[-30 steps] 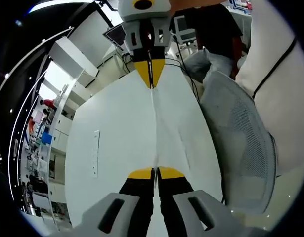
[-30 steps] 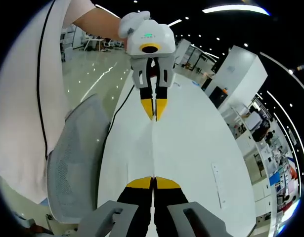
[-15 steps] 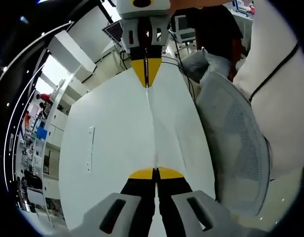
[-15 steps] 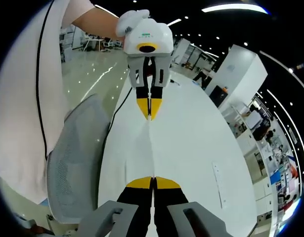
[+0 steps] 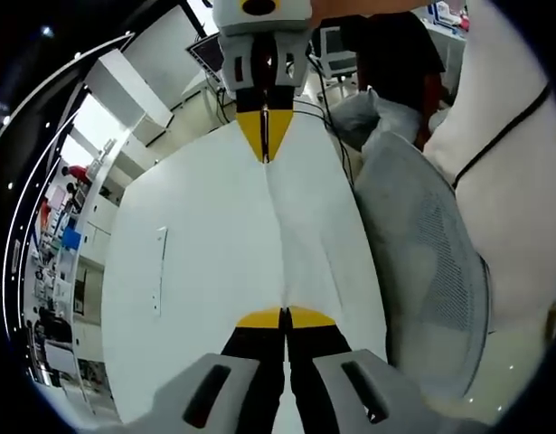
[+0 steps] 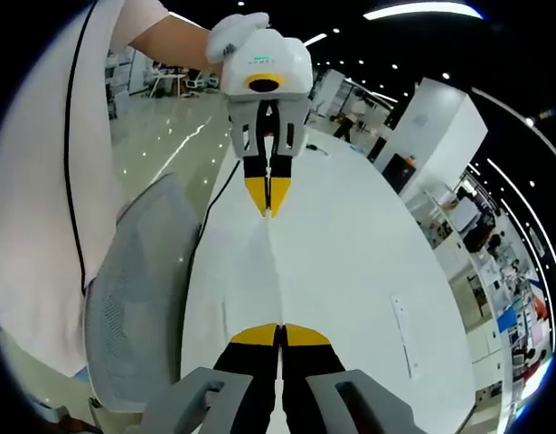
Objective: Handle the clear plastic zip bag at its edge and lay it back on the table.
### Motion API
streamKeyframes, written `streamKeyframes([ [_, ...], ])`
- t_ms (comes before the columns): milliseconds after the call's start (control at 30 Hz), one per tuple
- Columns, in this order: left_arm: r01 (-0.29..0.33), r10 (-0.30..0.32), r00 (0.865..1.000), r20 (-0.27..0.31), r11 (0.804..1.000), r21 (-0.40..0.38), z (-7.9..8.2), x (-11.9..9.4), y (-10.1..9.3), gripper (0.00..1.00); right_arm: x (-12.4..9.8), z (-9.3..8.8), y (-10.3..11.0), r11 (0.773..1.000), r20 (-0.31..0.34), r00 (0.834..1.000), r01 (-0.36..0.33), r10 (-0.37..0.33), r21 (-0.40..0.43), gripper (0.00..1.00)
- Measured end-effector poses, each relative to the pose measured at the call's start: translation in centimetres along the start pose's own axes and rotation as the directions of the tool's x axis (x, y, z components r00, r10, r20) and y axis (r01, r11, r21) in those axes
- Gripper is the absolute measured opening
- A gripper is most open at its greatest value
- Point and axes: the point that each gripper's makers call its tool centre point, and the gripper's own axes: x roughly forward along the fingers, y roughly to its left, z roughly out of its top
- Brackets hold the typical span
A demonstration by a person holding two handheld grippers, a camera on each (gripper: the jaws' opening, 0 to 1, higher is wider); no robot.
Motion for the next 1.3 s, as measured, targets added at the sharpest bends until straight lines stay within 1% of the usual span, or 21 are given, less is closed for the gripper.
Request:
streamKeyframes([
  [200, 0.000, 0.000, 1.000, -0.005, 1.000, -0.008, 0.06, -0.22, 0.09, 0.00, 0.16, -0.09, -0.07, 1.000, 0.013, 1.000, 0.000, 0.000, 0.007, 0.00],
  [300, -0.007, 0.007, 1.000, 0.002, 1.000, -0.013, 0.07, -0.34, 0.24, 0.00, 0.02, 0.09, -0.08, 1.000, 0.022, 1.000, -0.004, 0.003, 0.022, 0.00],
  [367, 0.029, -0.029, 0.999, 0.016, 0.999, -0.039, 0.22, -0.36, -0.39, 0.00, -0.03, 0.14, -0.22, 1.000, 0.024, 1.000, 0.002, -0.003, 0.019, 0.00],
  [400, 0.013, -0.013, 1.000, 0.016, 0.999, -0.035, 0.20, -0.39, -0.09, 0.00, -0.05, 0.14, -0.25, 1.000, 0.023, 1.000, 0.003, -0.003, 0.019, 0.00],
  [467, 0.018, -0.017, 1.000, 0.014, 0.998, -0.054, 0.14, -0.35, -0.13, 0.00, -0.12, 0.26, -0.36, 1.000, 0.020, 1.000, 0.007, -0.008, 0.021, 0.00],
  [533, 0.009, -0.009, 1.000, 0.007, 0.999, -0.044, 0.11, -0.33, -0.02, 0.00, -0.16, 0.36, -0.29, 1.000, 0.016, 1.000, 0.007, -0.008, 0.024, 0.00],
  [900, 0.022, -0.022, 1.000, 0.007, 0.999, -0.042, 0.19, -0.12, -0.58, 0.00, -0.03, 0.08, -0.17, 1.000, 0.009, 1.000, 0.004, -0.004, 0.024, 0.00],
  [1000, 0.018, -0.018, 1.000, -0.006, 0.999, -0.031, 0.05, -0.14, -0.48, 0.00, 0.09, 0.07, -0.06, 1.000, 0.005, 1.000, -0.003, 0.002, 0.024, 0.00],
  [1067, 0.013, -0.014, 1.000, -0.013, 0.999, -0.038, -0.09, -0.12, -0.35, 0.00, 0.17, 0.09, -0.12, 1.000, 0.005, 1.000, -0.003, 0.003, 0.015, 0.00],
  [1133, 0.003, -0.004, 1.000, -0.013, 0.999, -0.048, -0.04, -0.21, -0.17, 0.00, 0.24, -0.03, -0.31, 1.000, 0.006, 1.000, -0.001, 0.001, 0.029, 0.00],
  [1233, 0.014, -0.014, 1.000, -0.005, 0.998, -0.067, 0.04, -0.46, -0.22, 0.00, 0.25, 0.05, -0.69, 0.999, 0.020, 1.000, 0.015, -0.016, 0.034, 0.00],
  [1300, 0.020, -0.020, 1.000, -0.001, 0.996, -0.083, 0.03, -0.47, -0.21, 0.00, 0.35, 0.11, -0.72, 0.999, 0.023, 1.000, 0.009, -0.011, 0.054, 0.00],
])
